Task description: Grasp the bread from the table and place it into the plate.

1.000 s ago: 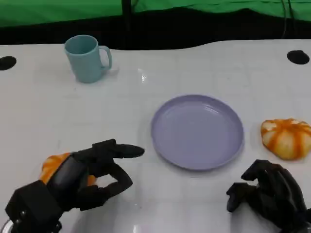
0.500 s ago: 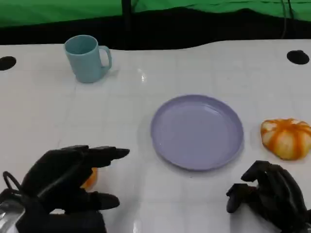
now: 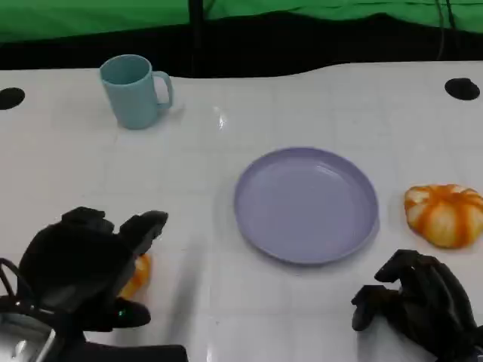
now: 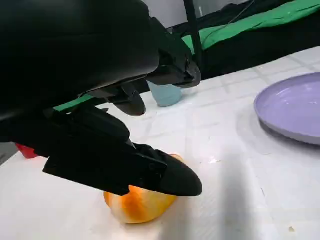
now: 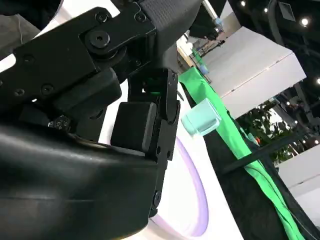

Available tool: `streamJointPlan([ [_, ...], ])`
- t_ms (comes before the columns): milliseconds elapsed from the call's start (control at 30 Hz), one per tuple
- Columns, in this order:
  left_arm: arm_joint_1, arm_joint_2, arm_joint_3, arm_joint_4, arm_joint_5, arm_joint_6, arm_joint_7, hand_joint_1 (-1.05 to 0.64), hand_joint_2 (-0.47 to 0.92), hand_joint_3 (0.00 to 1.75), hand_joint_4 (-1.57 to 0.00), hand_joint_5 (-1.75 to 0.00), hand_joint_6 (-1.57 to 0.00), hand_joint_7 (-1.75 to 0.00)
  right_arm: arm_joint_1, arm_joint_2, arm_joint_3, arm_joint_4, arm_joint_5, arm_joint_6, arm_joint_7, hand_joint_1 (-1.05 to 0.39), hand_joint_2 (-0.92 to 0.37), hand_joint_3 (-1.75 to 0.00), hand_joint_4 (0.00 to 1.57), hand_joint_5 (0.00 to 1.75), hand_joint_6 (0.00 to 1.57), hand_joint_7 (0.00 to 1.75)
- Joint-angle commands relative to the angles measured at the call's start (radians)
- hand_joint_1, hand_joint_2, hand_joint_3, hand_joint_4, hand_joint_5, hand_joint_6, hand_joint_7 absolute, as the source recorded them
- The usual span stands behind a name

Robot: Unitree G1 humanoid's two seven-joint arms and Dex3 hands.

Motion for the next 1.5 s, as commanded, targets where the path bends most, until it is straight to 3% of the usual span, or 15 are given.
streamJointPlan([
  [33,-0.022,0.013,-0.031,0.015,0.122,0.074,-0.073,-0.80,0.92,0.06,-0.33,-0.44,-0.27,0.00,0.005,-0.011,0.000,-0.007,0.001,-0.003,-0.003,-1.04,-0.77,0.00,1.56,0.73,1.57,0.32],
  [267,-0.054,0.006,-0.063,0.082,0.186,0.128,-0.082,-0.78,0.92,0.01,-0.42,-0.28,-0.30,0.00,0.003,-0.009,-0.001,-0.003,0.000,-0.011,0.000,-1.04,-0.76,0.00,1.56,0.72,1.57,0.31],
  [833,-0.157,0.000,-0.126,0.347,0.155,0.181,0.045,-0.79,0.91,0.00,-0.42,-0.28,-0.28,0.00,0.003,-0.008,0.000,-0.005,0.003,-0.003,-0.004,-1.03,-0.76,0.00,1.56,0.71,1.57,0.29],
  [1500,-0.272,0.031,-0.177,0.613,-0.046,0.118,0.178,-0.73,0.88,0.00,-0.42,-0.18,-0.29,-0.01,0.013,-0.005,0.002,-0.022,0.001,0.009,-0.018,-1.04,-0.75,0.00,1.56,0.72,1.57,0.31],
])
